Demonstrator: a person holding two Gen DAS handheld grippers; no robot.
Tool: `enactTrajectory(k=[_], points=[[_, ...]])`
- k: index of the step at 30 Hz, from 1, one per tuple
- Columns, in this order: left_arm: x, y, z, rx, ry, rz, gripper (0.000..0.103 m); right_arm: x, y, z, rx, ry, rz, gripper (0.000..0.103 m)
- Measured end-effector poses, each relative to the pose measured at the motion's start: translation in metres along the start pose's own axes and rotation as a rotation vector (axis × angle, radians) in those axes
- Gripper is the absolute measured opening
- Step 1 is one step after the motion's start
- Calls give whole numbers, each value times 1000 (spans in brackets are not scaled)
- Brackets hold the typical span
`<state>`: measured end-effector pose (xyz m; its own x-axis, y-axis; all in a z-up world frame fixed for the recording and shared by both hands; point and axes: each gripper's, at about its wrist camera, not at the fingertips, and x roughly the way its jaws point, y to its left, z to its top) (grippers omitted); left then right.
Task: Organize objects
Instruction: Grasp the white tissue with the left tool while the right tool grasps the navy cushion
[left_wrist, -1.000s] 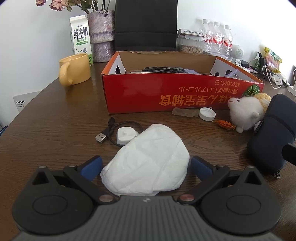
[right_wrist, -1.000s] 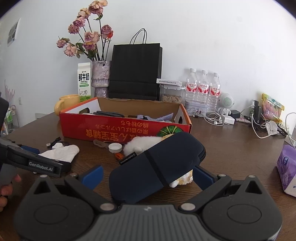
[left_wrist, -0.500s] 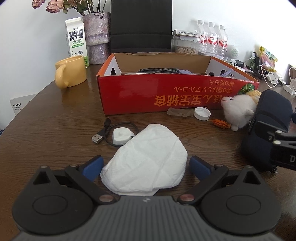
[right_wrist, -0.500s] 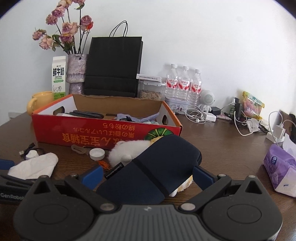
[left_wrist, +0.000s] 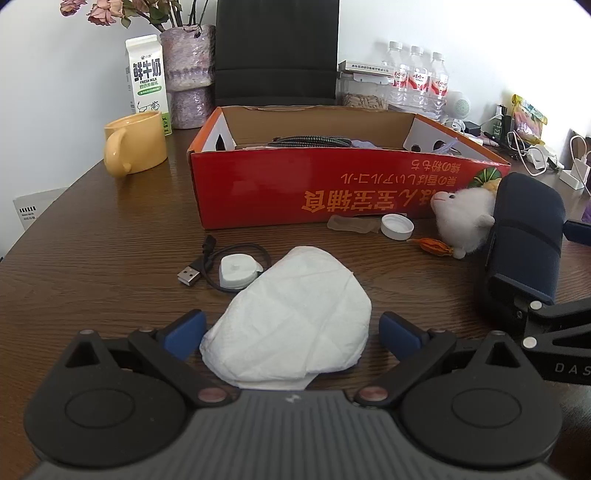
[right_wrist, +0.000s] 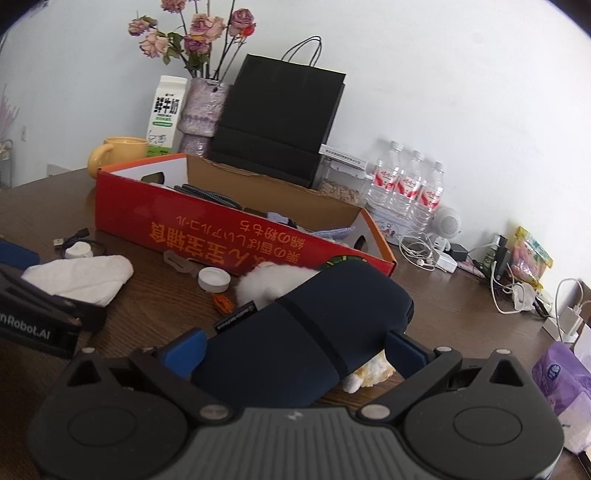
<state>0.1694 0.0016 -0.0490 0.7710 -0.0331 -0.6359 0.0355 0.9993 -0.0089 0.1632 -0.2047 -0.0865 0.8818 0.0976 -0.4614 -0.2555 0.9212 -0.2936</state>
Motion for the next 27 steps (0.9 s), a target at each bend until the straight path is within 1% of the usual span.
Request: enactTrajectory(k=[6,8,10,12,14,17,21,24,27], points=[[0,-1,0,6,2,2,102,-4,-18,-4,-52,-14,112,99],[1,-2,0,8,3,3,102,-5,-25,-3,-10,-2,122,96],[1,-2,-1,8,3,3,102,-7,-30,-1,85,-1,122,97],[1,-2,-1,8,3,3,102,-10,-33,2,193,-23,102,98],[1,-2,-1,8,3,3,102,-9,-30,6,254,-40,45,101],[1,-2,-1,8,2,2,102,4,-20,13,257,-18,-53,101],[1,-2,-1,7,2,-1,102,20,-9,18,238,-1,-139,102],[1,-3,-1,4,0,-8,102,25,-4,18,205,6,-160,103],[1,-2,-1,4,-1,-12,102,26,-2,17,184,6,-160,103]])
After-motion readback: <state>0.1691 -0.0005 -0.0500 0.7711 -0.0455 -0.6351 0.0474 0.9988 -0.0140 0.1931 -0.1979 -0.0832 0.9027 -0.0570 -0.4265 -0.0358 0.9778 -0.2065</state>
